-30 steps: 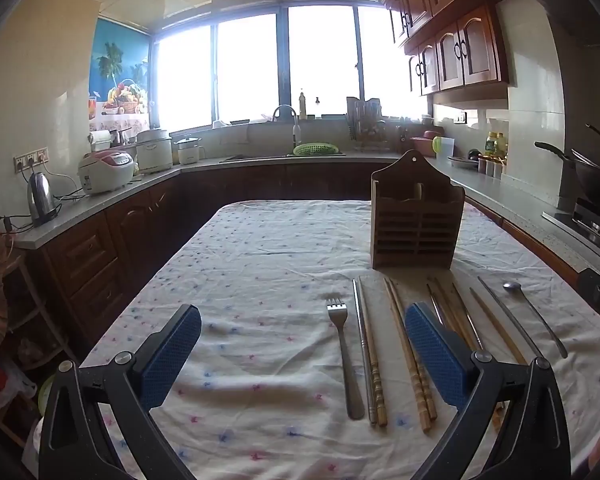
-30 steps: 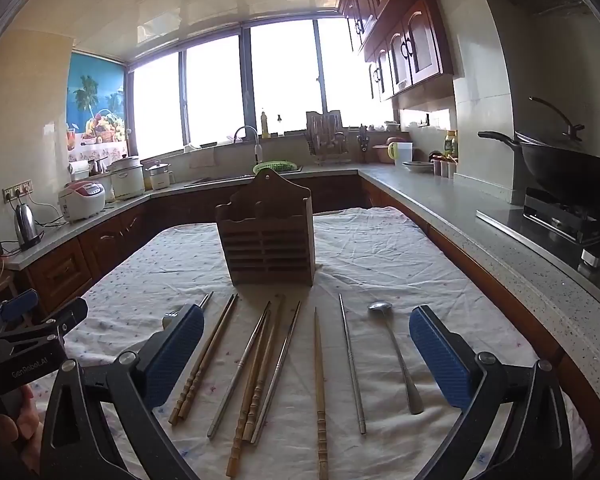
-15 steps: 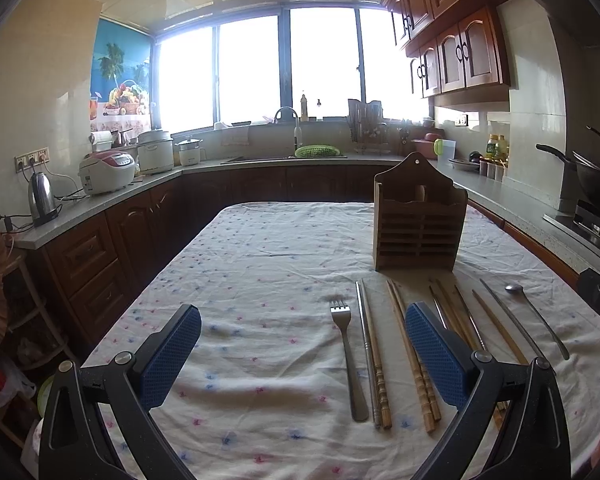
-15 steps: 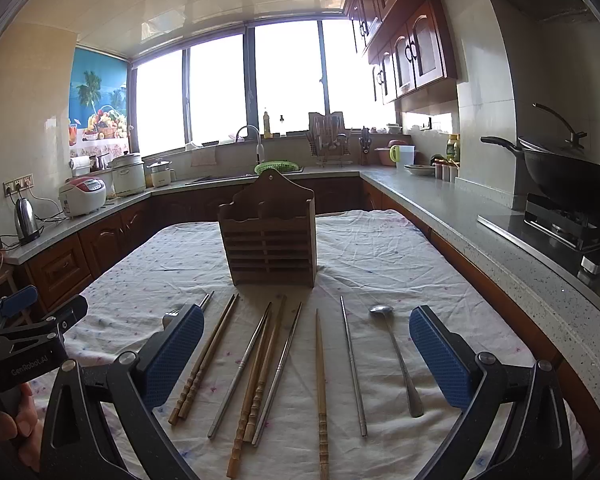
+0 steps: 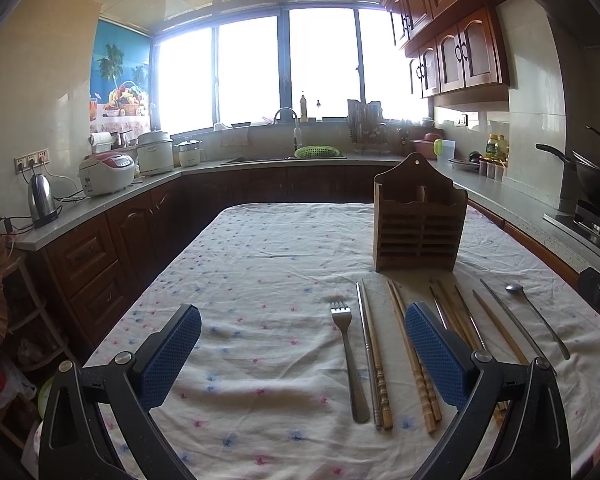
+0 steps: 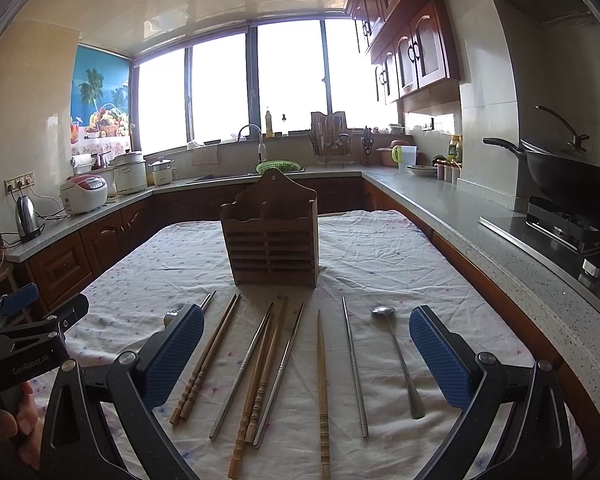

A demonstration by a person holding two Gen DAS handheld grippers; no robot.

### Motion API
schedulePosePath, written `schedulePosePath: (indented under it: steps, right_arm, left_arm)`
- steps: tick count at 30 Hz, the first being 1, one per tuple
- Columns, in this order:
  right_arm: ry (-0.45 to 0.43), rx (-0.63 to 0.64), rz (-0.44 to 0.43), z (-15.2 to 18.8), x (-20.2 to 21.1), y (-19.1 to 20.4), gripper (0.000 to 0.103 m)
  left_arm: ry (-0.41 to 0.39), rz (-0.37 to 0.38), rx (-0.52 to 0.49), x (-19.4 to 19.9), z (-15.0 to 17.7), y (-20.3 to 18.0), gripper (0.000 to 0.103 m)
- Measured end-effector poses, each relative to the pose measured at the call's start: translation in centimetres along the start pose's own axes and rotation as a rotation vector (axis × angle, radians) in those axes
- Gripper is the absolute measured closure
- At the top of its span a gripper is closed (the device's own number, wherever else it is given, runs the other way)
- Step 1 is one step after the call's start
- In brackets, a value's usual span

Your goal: Organize utensils

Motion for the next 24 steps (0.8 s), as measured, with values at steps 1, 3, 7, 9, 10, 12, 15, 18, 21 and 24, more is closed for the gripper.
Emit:
schedulePosePath:
  steps: [1, 3, 7, 9, 10, 12, 15, 18, 21, 24]
  right_arm:
    - [-0.001, 0.000, 0.000, -0.02, 0.00, -0.01, 0.000]
    - [-0.001, 0.001, 0.000, -0.02, 0.00, -0.03, 0.000]
    - [0.000, 0.001, 0.000, 0.00, 0.00, -0.04, 0.000]
    - [0.000, 0.000, -0.001, -0.03, 0.03, -0.08, 0.000]
    - [0.000, 0.000, 0.000, -0.05, 0.07, -0.11, 0.000]
    - [-0.002, 0.000, 0.000, -0.08, 0.10, -0.14, 0.000]
    - [-0.007, 0.000, 0.000, -0.04, 0.25, -0.20, 0.000]
    - [-0.007, -0.001, 0.000, -0.01, 0.27, -0.25, 0.000]
    - [-0.008, -0.001, 0.000, 0.03, 0.33, -0.33, 0.000]
    - [-0.007, -0.001, -0.001, 0.01, 0.33, -0.35, 0.000]
  left_arm:
    - [-0.002, 0.001, -0.001, 0.07, 0.02, -0.05, 0.001]
    - [-0.002, 0.001, -0.001, 0.10, 0.05, -0.05, 0.001]
    - [-0.003, 0.003, -0.003, 0.12, 0.04, -0.10, 0.001]
    - [-0.008, 0.003, -0.004, 0.20, 0.03, -0.08, 0.001]
    - [-0.009, 0.003, -0.004, 0.22, 0.04, -0.09, 0.001]
    - [-0.010, 0.003, -0.004, 0.22, 0.05, -0.09, 0.001]
    - [-0.011, 0.002, -0.005, 0.23, 0.08, -0.11, 0.001]
    - [-0.009, 0.003, -0.004, 0.23, 0.09, -0.06, 0.001]
    - [-0.011, 0.005, -0.003, 0.25, 0.09, -0.07, 0.001]
    - [-0.008, 0.006, -0.003, 0.26, 0.12, -0.05, 0.001]
Point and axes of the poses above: each gripper's, at about its wrist camera, not at the fingertips, and x roughly against the way its jaws point, y to its left, z to its underside, the point moved 1 cm from there along -x, roughly the way its jaws point, and after that the axes turned 15 degrees about -z, right-handed, at the moved point
